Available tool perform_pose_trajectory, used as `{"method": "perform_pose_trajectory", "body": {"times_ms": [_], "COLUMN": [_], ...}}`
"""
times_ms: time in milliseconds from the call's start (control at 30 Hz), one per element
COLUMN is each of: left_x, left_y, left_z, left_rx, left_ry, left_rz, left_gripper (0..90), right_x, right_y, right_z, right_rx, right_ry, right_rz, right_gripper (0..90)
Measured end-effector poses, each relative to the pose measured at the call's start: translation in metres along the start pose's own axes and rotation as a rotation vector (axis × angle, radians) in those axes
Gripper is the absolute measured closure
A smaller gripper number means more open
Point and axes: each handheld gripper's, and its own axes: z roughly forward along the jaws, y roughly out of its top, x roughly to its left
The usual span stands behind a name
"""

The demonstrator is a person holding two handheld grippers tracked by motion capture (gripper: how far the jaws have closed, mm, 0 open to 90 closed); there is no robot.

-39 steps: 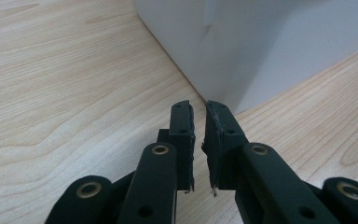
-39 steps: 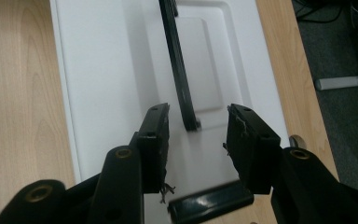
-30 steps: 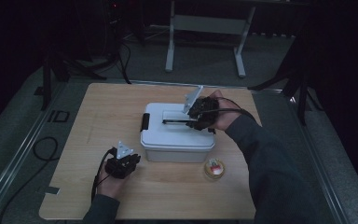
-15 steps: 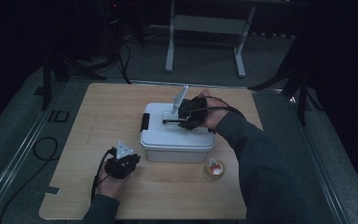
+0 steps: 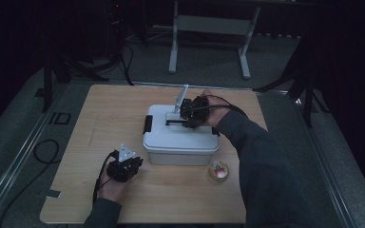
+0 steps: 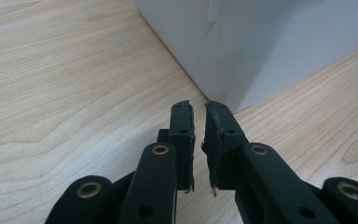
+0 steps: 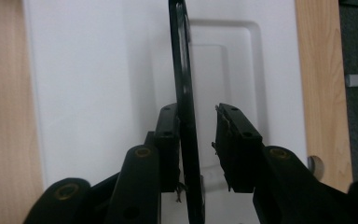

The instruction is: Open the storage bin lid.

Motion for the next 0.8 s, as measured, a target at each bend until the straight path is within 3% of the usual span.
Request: {"method": "perform_pose_trajectory", "body": {"times_ms": [300,800], "left_x": [0.001,0.002], "left_y": [0.0,-0.001], "left_z": [0.0,-0.002], "left_rx": [0.003,0.0], "left_ry": [0.0,0.003], "left_rz": [0.0,-0.003], "left_gripper": [81.4,81.4], "right_x": [-0.006,-0.007], "right_y": [0.009,0.016], "right_z": [-0.003,-0.001], "right_rx": [0.017,0.066], "right_ry": [0.019,0.062], "right_rz": [-0.021,-0.06], "right_gripper": [79.0,83.1]}}
